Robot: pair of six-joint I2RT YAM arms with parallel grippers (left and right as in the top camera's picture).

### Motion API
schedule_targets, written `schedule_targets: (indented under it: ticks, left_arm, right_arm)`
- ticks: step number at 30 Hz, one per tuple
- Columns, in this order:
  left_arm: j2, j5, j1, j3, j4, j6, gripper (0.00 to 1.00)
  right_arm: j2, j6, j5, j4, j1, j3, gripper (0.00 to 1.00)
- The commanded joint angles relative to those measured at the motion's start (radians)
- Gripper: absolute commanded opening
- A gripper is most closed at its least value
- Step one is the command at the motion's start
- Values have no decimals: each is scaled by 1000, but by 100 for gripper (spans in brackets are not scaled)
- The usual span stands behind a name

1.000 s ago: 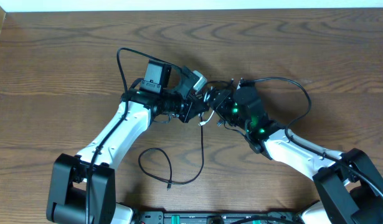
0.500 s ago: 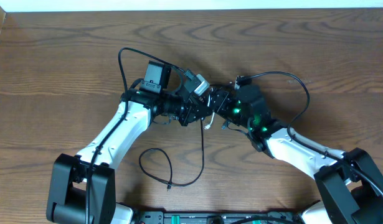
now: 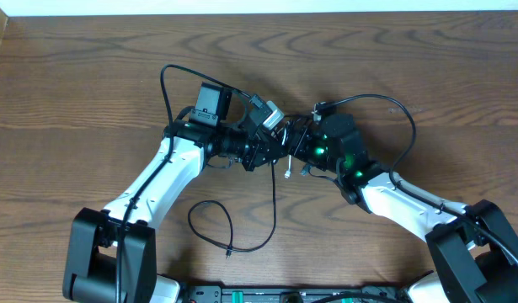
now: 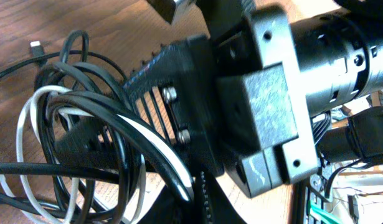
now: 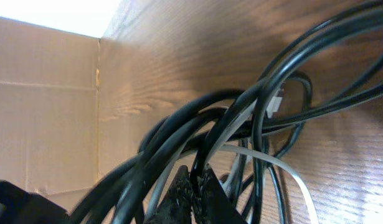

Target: Untangle cables

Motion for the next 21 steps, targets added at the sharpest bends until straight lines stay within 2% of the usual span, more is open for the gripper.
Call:
schedule_targets:
  ticks: [1, 16, 21]
  left_arm:
    - [-4, 42, -6, 5, 6, 25, 7]
    - [-4, 42, -6, 5, 6, 25, 8]
    - [-4, 42, -6, 5, 6, 25, 8]
  right_arm:
    - [1, -44, -37, -14, 5, 7, 2]
    - [44, -56, -13, 28, 5, 7, 18]
    - [59, -69, -29, 77, 5, 7, 18]
